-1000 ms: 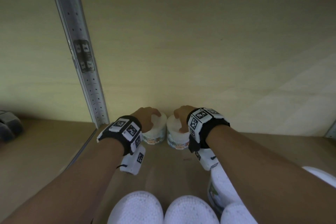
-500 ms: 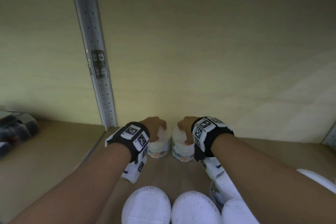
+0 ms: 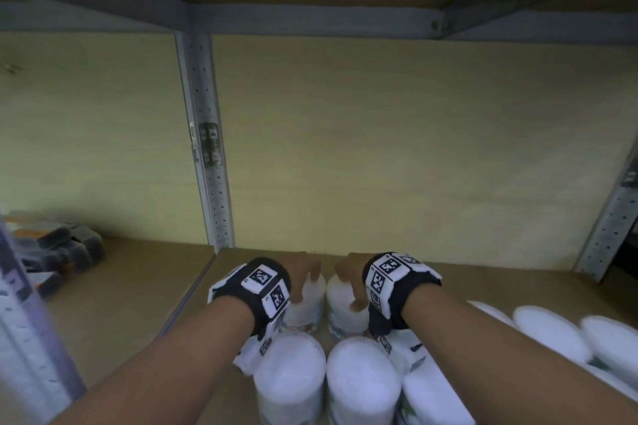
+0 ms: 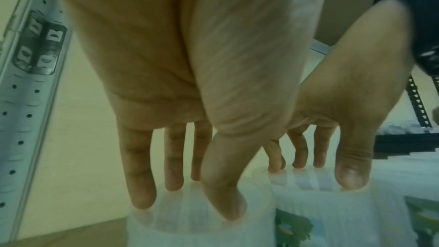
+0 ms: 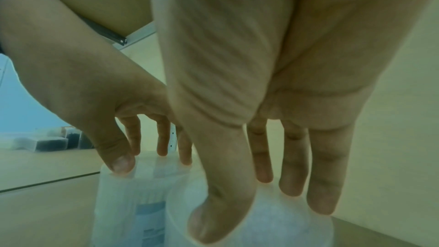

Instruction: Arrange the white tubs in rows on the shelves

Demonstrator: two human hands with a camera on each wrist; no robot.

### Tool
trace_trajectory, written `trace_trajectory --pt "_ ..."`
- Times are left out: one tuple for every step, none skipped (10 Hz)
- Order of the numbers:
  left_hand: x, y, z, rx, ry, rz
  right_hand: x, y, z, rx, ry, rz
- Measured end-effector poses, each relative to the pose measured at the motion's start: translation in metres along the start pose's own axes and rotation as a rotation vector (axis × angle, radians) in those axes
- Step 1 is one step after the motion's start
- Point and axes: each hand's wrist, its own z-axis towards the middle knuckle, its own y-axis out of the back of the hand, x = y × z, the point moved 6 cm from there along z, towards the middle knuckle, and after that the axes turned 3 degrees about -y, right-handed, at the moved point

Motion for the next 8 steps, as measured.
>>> trace_trajectory --pt "-0.006 -0.003 -0.008 0.021 0.004 0.015 -0.019 -0.01 -0.011 0.18 -0.037 -0.099" --pt "-0.01 -0.007 -0.017 0.018 0.019 0.018 -0.024 -0.024 -0.003 0.254 -0.099 -0.098" --pt "-0.01 -0.013 -0.02 0.008 0.035 0.005 -0.038 -0.075 0.092 0.163 -0.068 -0.125" --pt "-0.014 -0.015 -0.025 0.0 0.049 -0.001 -0.071 -0.136 0.209 0.122 0.017 -0.184" --pt "-0.015 -0.018 -0.027 -0.004 0.047 -0.026 -0.066 -0.138 0.203 0.105 0.035 -0.167" --pt "-0.012 -0.021 -0.028 0.002 0.074 0.003 -0.07 -0.135 0.187 0.152 -0.011 -0.053" --pt "-0.01 -0.023 -0.025 -0.044 0.112 0.003 -0.036 -0.074 0.073 0.094 -0.014 0.065" --pt "-0.011 -0.017 -0.028 -0.104 0.124 0.011 -0.019 -0.04 0.006 0.072 -0.029 0.145"
